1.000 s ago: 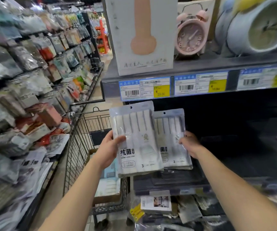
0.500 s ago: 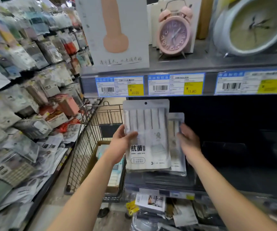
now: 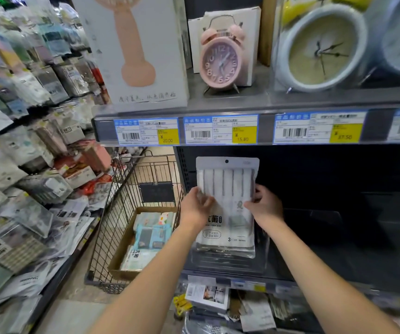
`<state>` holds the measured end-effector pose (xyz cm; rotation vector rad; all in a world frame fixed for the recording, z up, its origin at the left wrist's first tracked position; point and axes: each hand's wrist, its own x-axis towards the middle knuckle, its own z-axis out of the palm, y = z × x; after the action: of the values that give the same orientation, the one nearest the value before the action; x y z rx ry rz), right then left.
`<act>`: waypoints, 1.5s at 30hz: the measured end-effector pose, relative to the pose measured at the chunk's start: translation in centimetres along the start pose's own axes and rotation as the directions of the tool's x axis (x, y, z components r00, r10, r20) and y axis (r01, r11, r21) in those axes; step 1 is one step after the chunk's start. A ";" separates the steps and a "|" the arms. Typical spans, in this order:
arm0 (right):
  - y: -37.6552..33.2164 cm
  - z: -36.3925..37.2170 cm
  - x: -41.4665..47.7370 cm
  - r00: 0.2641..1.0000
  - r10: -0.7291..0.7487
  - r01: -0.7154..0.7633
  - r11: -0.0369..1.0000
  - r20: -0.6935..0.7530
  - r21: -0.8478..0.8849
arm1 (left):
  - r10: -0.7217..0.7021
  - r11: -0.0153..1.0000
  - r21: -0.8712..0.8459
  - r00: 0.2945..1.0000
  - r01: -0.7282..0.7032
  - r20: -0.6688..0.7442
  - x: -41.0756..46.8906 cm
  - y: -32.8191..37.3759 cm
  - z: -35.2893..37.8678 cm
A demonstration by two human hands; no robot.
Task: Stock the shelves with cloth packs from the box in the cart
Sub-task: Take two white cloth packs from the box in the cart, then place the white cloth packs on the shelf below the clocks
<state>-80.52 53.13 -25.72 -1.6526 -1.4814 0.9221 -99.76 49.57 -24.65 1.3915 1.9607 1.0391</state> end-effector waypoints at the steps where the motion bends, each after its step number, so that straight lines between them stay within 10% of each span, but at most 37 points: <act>1: 0.1 0.0 0.1 1.000 0.003 -0.003 1.000 0.006 -0.027 | -0.008 1.000 0.004 1.000 0.008 -0.006 0.2 0.0 0.3; 7: 0.9 0.2 0.4 0.999 0.011 -0.002 0.981 0.041 -0.195 | -0.102 0.992 -0.073 0.993 0.106 0.057 0.3 0.2 1.0; 17: 0.5 0.8 0.5 0.999 -0.042 0.045 0.864 0.017 -0.501 | 0.015 0.870 0.490 0.997 -0.047 0.070 1.3 0.9 2.0; 29: 1.2 0.4 -0.5 0.999 -0.034 0.030 0.951 -0.009 -0.309 | 0.127 0.796 0.585 0.988 -0.156 0.091 1.7 -0.8 0.9; 45: -7.2 10.2 -2.9 0.831 -0.361 0.517 0.780 0.422 -0.351 | 0.121 0.674 0.737 0.992 -0.055 -0.037 -0.9 -7.1 -8.8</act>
<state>-93.16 51.34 -24.26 -1.3688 -2.3507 0.6275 -110.08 44.91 -25.43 1.8800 2.5445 0.2989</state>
